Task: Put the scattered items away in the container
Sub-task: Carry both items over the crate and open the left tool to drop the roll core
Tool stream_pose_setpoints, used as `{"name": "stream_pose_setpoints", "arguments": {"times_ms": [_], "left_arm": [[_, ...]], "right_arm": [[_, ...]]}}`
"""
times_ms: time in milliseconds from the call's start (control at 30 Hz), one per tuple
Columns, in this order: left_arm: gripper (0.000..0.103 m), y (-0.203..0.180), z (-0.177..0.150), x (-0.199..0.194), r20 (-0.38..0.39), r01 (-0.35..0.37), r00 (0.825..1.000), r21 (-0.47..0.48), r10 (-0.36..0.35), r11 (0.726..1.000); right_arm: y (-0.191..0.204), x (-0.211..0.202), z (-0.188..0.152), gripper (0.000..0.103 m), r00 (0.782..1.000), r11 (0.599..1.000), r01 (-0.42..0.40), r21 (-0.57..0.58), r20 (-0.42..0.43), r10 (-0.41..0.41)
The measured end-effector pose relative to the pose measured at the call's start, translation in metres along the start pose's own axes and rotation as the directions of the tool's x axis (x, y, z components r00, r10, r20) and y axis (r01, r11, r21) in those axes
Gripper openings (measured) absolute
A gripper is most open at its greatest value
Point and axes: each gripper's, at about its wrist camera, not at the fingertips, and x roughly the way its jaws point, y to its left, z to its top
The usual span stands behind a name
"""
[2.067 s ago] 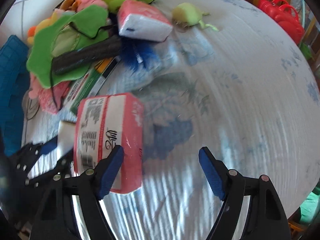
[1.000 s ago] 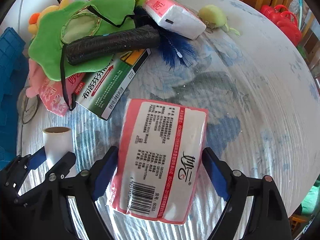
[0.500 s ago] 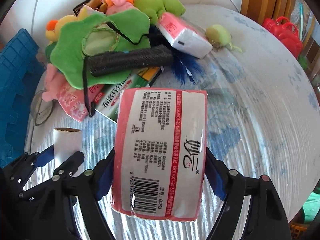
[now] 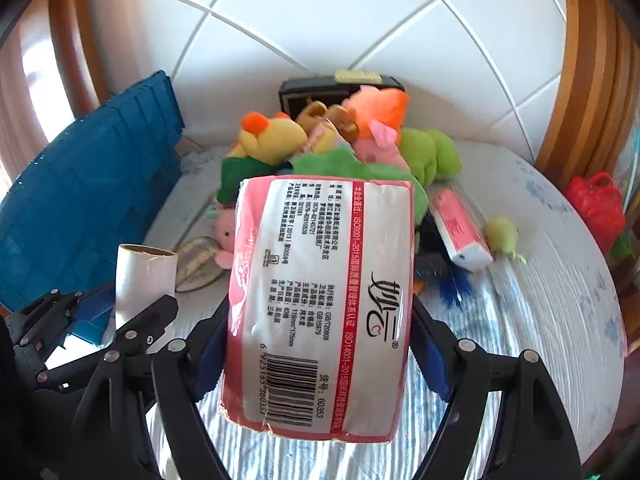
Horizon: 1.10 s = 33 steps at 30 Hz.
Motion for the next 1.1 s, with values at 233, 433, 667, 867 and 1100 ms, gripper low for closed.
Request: {"name": "stream_pose_setpoints", "arguments": {"times_ms": [233, 433, 667, 867, 1100], "left_arm": [[0.045, 0.075, 0.022, -0.060, 0.148, -0.095, 0.984, -0.070, 0.104, 0.993], [0.045, 0.144, 0.032, -0.111, 0.250, -0.164, 0.949, -0.136, 0.194, 0.977], [0.045, 0.245, 0.032, -0.142, 0.285, -0.260, 0.905, -0.220, 0.317, 0.940], [0.045, 0.336, 0.017, -0.139, 0.225, -0.325, 0.889, -0.306, 0.399, 0.895], [0.045, 0.407, 0.004, -0.137, 0.151, -0.359, 0.889, -0.351, 0.431, 0.865]], "right_arm": [[0.083, -0.051, 0.039, 0.079, 0.983, 0.991, -0.033, -0.127, 0.174, 0.055], [0.163, -0.087, 0.066, 0.079, 0.946, 0.975, -0.075, -0.208, 0.293, 0.135], [0.272, -0.101, 0.090, 0.079, 0.891, 0.938, -0.173, -0.299, 0.357, 0.278], [0.359, -0.078, 0.096, 0.079, 0.871, 0.896, -0.248, -0.367, 0.320, 0.372], [0.421, -0.048, 0.097, 0.079, 0.888, 0.875, -0.266, -0.404, 0.251, 0.386]]}}
